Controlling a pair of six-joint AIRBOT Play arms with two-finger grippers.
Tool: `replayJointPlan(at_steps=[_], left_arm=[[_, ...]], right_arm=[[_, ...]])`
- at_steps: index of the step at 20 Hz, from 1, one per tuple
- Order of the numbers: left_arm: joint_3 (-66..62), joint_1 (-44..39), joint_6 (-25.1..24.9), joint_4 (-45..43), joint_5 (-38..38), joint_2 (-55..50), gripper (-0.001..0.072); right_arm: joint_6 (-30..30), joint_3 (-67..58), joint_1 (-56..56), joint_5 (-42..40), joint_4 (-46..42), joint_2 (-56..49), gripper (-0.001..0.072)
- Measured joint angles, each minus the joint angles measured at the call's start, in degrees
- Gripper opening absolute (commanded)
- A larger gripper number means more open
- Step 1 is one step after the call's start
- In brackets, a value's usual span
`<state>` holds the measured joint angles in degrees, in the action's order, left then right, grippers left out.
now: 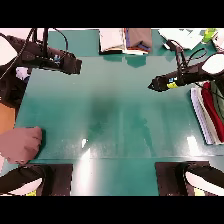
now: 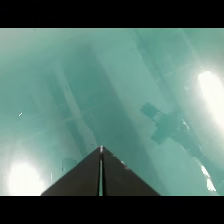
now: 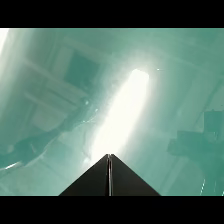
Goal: Fold the shirts.
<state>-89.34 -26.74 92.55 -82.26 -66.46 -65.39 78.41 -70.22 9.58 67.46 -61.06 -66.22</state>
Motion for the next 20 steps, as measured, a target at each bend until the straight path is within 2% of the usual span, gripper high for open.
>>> replayJointPlan(at_steps=[15, 16, 20], left_arm=[[-0.1, 0.3, -0.8, -0.4, 1.8, 0.0, 0.0024], [-0.2, 1.0, -1.1, -1.0, 1.0, 0.2, 0.0024], [3.5, 8.1, -1.4, -6.5, -10.7, 3.6, 0.0024]], right_arm=[[0.0, 0.0, 0.0, 0.3, 0.0, 0.0, 0.0019], [0.0, 0.0, 0.0, 0.4, 0.0, 0.0, 0.0019], [0.0, 0.0, 0.0, 0.6, 0.0, 0.0, 0.0019]])
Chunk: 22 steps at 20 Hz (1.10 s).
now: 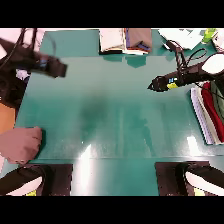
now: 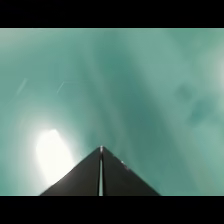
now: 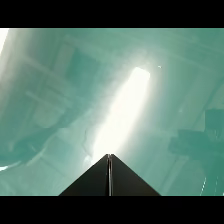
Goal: Fold the shirts.
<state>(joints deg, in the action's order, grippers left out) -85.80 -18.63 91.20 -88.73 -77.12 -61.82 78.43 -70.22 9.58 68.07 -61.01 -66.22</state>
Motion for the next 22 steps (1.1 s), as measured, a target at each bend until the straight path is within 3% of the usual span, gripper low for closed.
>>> replayJointPlan(at_steps=[4, 6, 11, 14, 15, 16, 17, 22], left_arm=[[14.9, 11.0, 0.1, -3.1, -5.7, 9.2, 0.0054], [23.9, 16.2, 0.2, -4.8, -7.0, 13.0, 0.0601], [43.0, 26.4, 0.4, -8.6, -5.8, 16.4, 0.0611], [49.4, 29.4, 1.1, -9.7, -2.3, 17.0, 0.0607], [50.5, 29.9, 1.5, -9.8, -1.5, 17.0, 0.0456], [51.3, 30.3, 2.0, -10.1, -0.9, 17.1, 0.0193], [51.8, 30.6, 2.3, -10.1, -0.5, 17.1, 0.0034], [47.0, 31.1, 3.0, -10.2, 0.3, 17.2, 0.0022]], right_arm=[[0.0, 0.0, 0.0, 0.0, 0.0, 0.0, 0.0019], [0.0, 0.0, 0.0, 0.0, 0.0, 0.0, 0.0019], [0.0, 0.0, 0.0, 0.0, 0.0, 0.0, 0.0018], [0.0, 0.0, 0.0, 0.1, 0.0, 0.0, 0.0019], [0.0, 0.0, 0.0, 0.1, 0.0, 0.0, 0.0019], [0.0, 0.0, 0.0, 0.1, 0.0, 0.0, 0.0019], [0.0, 0.0, 0.0, 0.1, 0.0, 0.0, 0.0019], [0.0, -0.3, 0.0, -0.6, 0.0, 1.3, 0.0019]])
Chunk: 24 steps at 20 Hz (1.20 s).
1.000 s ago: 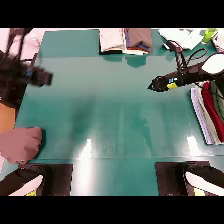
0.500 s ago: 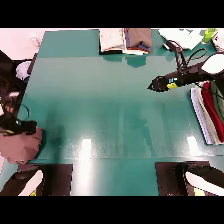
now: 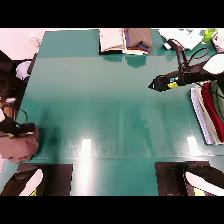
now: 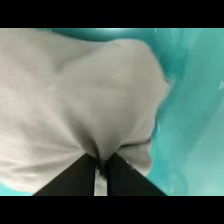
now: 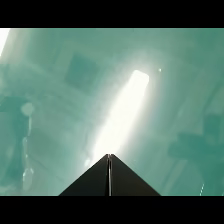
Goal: Fold the shirts.
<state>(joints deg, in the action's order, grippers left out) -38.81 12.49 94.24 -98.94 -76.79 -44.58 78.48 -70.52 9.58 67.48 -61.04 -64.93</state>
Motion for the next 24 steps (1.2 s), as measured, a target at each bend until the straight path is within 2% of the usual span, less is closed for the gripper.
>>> replayJointPlan(at_steps=[6, 9, 12, 16, 22, 23, 24], left_arm=[[-26.1, 0.0, -1.5, 6.8, -2.1, 1.2, 0.0020], [-38.2, -3.8, -2.8, 11.5, -2.5, 1.3, 0.0020], [-45.9, -13.0, -3.2, 13.6, -2.1, -0.1, 0.0020], [-49.6, -29.2, -2.3, 14.8, -0.5, -5.4, 0.0020], [-50.8, -55.8, -2.6, 15.5, 8.2, -22.6, 0.0029], [-50.8, -59.1, -3.3, 15.5, 9.8, -25.9, 0.0250], [-50.9, -61.5, -3.8, 15.6, 11.4, -28.5, 0.0555]], right_arm=[[1.1, -9.1, 0.0, -0.6, -0.2, 3.8, 0.0018], [1.9, -15.5, 0.0, -1.4, -0.4, 4.7, 0.0018], [2.3, -20.5, 0.0, -2.1, -0.6, 5.1, 0.0018], [4.3, -25.0, -0.2, -2.7, -3.5, 5.2, 0.0018], [7.4, -27.2, -2.9, -1.6, -5.9, 5.2, 0.0018], [7.7, -27.4, -3.4, -1.3, -6.1, 5.2, 0.0018], [7.9, -27.5, -3.7, -0.9, -6.2, 5.2, 0.0018]])
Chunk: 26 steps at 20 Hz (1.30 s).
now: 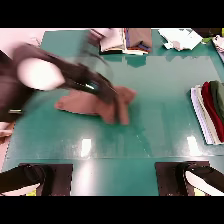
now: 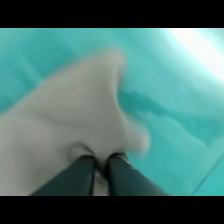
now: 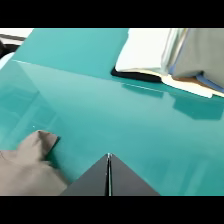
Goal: Fold the shirts.
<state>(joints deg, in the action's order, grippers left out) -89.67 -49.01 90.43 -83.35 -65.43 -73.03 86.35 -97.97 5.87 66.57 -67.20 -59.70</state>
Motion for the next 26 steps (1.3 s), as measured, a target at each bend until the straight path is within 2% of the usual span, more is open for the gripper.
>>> replayJointPlan(at_steps=[2, 5, 10, 14, 18, 26], left_arm=[[-0.4, -2.4, -0.9, 0.3, 2.0, -3.7, 0.0559], [-2.6, 1.1, -1.5, -0.8, -0.5, -6.1, 0.0560], [-2.3, 20.0, -1.7, -3.8, -10.3, -5.9, 0.0560], [6.0, 35.4, -1.4, -4.2, -12.9, -5.2, 0.0561], [16.0, 43.6, -1.6, -1.6, -8.2, -5.5, 0.0560], [21.2, 46.6, -4.6, 8.5, -1.0, -12.0, 0.0548]], right_arm=[[0.3, -0.1, -0.4, 0.8, -0.1, 0.0, 0.0018], [0.5, -0.1, -0.7, 1.6, -0.3, 0.0, 0.0018], [0.6, -0.1, -0.9, 2.1, -0.4, 0.0, 0.0018], [0.6, -0.2, -0.9, 2.4, -0.4, 0.0, 0.0018], [0.6, -0.2, -0.9, 2.6, -0.4, 0.0, 0.0018], [0.7, -0.1, -0.9, 6.7, -0.4, -2.7, 0.0018]])
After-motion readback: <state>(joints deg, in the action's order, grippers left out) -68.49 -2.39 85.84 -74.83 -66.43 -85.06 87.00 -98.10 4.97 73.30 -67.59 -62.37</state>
